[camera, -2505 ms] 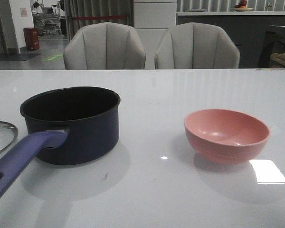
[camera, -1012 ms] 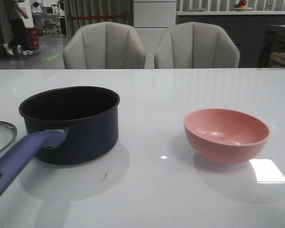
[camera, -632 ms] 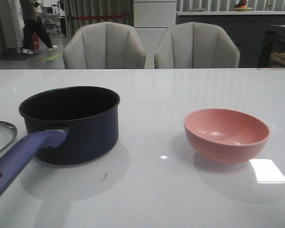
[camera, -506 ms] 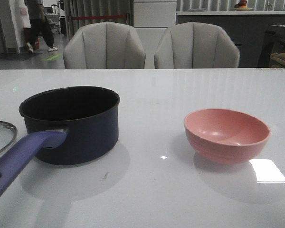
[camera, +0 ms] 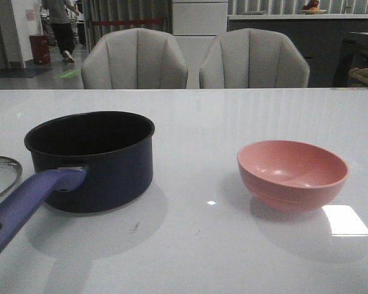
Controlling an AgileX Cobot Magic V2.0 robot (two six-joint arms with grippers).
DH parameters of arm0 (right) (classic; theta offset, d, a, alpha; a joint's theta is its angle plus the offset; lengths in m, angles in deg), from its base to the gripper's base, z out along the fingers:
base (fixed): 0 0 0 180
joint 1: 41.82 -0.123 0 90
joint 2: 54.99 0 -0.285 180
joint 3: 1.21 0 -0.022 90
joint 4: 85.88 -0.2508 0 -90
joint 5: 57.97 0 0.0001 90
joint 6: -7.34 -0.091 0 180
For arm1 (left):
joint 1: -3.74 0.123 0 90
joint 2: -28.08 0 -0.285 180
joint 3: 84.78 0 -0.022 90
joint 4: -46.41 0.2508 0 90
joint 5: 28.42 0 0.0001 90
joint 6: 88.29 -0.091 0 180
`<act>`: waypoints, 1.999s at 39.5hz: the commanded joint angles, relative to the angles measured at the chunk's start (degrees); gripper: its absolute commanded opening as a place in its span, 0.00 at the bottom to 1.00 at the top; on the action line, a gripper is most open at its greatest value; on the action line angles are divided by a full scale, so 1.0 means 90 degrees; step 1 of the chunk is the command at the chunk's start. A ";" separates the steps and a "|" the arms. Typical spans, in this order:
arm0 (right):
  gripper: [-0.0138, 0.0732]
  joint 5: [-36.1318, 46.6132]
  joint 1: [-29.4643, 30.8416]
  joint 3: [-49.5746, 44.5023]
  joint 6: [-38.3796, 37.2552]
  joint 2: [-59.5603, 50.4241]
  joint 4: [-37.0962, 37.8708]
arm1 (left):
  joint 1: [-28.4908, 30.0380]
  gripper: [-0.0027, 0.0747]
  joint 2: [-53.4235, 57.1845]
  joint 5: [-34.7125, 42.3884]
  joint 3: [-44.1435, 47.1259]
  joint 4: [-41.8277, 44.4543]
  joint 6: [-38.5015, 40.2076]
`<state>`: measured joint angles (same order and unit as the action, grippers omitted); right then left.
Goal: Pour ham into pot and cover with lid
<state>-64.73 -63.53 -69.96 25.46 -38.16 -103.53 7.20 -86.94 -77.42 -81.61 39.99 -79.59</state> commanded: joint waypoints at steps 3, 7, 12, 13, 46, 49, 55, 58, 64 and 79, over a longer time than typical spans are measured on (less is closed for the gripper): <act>0.35 0.0469 0.0001 0.0172 0.0057 0.0057 -0.0035 | 0.0020 0.91 0.0082 0.0008 -0.0373 -0.0068 0.0082; 0.35 0.0469 0.0001 0.0172 0.0057 0.0057 -0.0035 | 0.0020 0.91 -0.0026 -0.0110 -0.0481 -0.0068 0.0082; 0.35 0.0469 0.0001 0.0172 0.0057 0.0057 -0.0035 | 0.0020 0.91 -0.0132 -0.0275 -0.0542 -0.0068 0.0082; 0.35 0.0469 0.0001 0.0172 0.0057 0.0057 -0.0035 | 0.0020 0.91 -0.0144 -0.0290 -0.0542 -0.0068 0.0082; 0.35 0.0469 0.0001 0.0172 0.0057 0.0057 -0.0035 | 0.0020 0.58 -0.0142 -0.0393 -0.0542 0.0233 0.0106; 0.35 0.0469 0.0001 0.0172 0.0057 0.0057 -0.0035 | 0.0020 0.52 -0.0142 -0.0367 -0.0542 0.0233 0.0106; 0.35 0.0469 0.0001 0.0172 0.0057 0.0057 -0.0035 | 0.0020 0.43 -0.0142 -0.0327 -0.0542 0.0233 0.0106; 0.35 0.0469 0.0001 0.0172 0.0057 0.0057 -0.0035 | 0.0020 0.41 -0.0142 -0.0321 -0.0542 0.0233 0.0106; 0.35 0.0469 0.0001 0.0172 0.0057 0.0057 -0.0035 | 0.0020 0.36 -0.0142 -0.0213 -0.0542 0.0247 0.0106; 0.35 0.0469 0.0001 0.0172 0.0057 0.0057 -0.0035 | 0.0020 0.23 -0.0142 -0.0155 -0.0728 0.0247 0.0106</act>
<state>-64.73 -63.53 -69.96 25.46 -38.16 -103.53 7.20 -90.92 -79.87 -85.47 42.12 -79.18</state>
